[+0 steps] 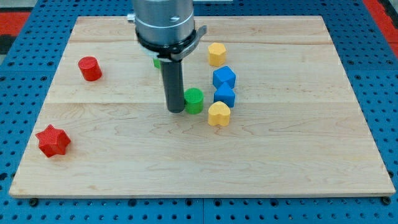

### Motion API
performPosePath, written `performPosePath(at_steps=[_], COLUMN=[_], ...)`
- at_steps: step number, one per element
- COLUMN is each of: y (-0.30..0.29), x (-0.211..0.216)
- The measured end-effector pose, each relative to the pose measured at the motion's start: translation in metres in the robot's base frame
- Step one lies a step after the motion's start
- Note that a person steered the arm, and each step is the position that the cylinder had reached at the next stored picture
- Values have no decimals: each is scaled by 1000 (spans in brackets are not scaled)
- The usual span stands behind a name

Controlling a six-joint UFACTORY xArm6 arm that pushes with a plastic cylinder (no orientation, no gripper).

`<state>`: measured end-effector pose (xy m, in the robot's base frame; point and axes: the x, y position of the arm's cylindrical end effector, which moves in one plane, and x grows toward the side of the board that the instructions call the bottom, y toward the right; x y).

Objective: Move the green star above the blue cube

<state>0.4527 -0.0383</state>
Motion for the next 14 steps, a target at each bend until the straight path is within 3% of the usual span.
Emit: performPosePath(at_steps=[2,3,4,6,7,8,11,12,13,14], y=[18,-31,-61,-145,-153,-141,-36,-50,-83,-78], x=[-19,-34,-75,-92,-132,-149,-94,-95,-129,-160])
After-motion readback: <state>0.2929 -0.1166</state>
